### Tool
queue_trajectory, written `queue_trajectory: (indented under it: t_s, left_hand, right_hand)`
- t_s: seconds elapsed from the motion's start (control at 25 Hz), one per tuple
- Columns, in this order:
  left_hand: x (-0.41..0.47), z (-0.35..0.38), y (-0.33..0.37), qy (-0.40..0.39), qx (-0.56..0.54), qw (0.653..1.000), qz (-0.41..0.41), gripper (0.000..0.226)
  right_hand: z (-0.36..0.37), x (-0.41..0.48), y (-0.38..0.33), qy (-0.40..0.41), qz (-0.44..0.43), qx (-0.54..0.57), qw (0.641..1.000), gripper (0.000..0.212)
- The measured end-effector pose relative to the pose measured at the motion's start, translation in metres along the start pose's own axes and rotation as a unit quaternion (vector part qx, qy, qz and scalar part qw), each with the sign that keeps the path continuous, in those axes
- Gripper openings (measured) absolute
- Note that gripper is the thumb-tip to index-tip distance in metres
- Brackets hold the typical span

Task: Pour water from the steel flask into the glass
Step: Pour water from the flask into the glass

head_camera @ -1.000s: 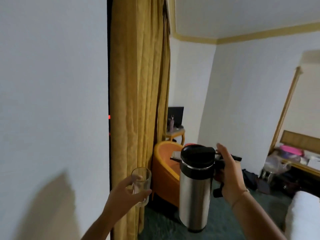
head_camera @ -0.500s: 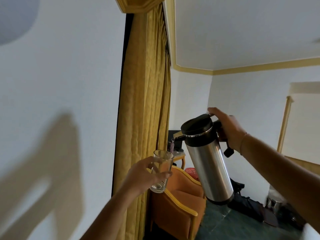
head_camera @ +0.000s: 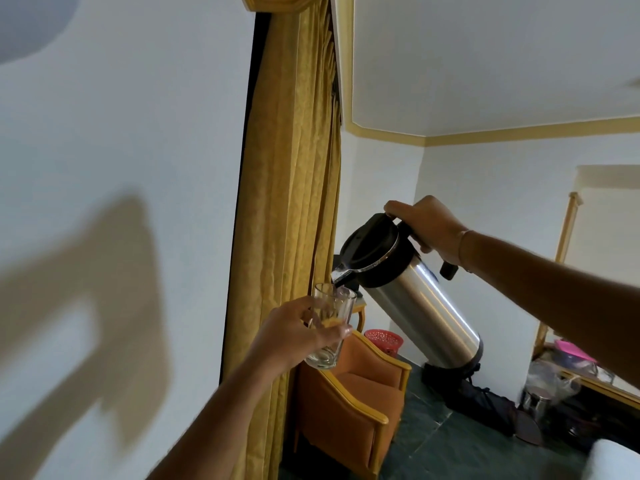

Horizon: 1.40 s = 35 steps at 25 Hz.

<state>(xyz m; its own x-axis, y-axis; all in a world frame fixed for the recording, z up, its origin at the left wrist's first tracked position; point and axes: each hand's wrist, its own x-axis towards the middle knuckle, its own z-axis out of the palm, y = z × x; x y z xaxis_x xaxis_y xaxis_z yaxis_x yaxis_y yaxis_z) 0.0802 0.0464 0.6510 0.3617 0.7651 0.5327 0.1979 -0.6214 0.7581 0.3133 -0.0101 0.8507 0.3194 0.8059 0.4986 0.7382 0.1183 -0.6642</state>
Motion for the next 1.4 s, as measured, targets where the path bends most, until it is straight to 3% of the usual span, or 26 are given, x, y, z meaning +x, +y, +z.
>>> queue_trajectory:
  t_s: [0.48, 0.72, 1.16, 1.4]
  left_hand:
    - [-0.005, -0.007, 0.003, -0.004, -0.001, 1.000, 0.000, 0.039]
    - [-0.005, -0.003, 0.001, 0.004, -0.007, 1.000, 0.005, 0.067]
    - [-0.016, 0.010, -0.004, -0.004, -0.015, 1.000, -0.004, 0.065]
    - [-0.017, 0.016, -0.007, -0.011, -0.021, 0.999, -0.023, 0.077]
  right_hand:
    - [0.008, 0.000, -0.041, 0.005, -0.153, -0.188, 0.970, 0.059]
    - [0.009, 0.001, -0.048, 0.007, -0.191, -0.226, 0.955, 0.059]
    - [0.007, -0.007, -0.059, 0.012, -0.244, -0.304, 0.921, 0.060]
    - [0.006, -0.008, -0.067, 0.005, -0.285, -0.337, 0.897, 0.059]
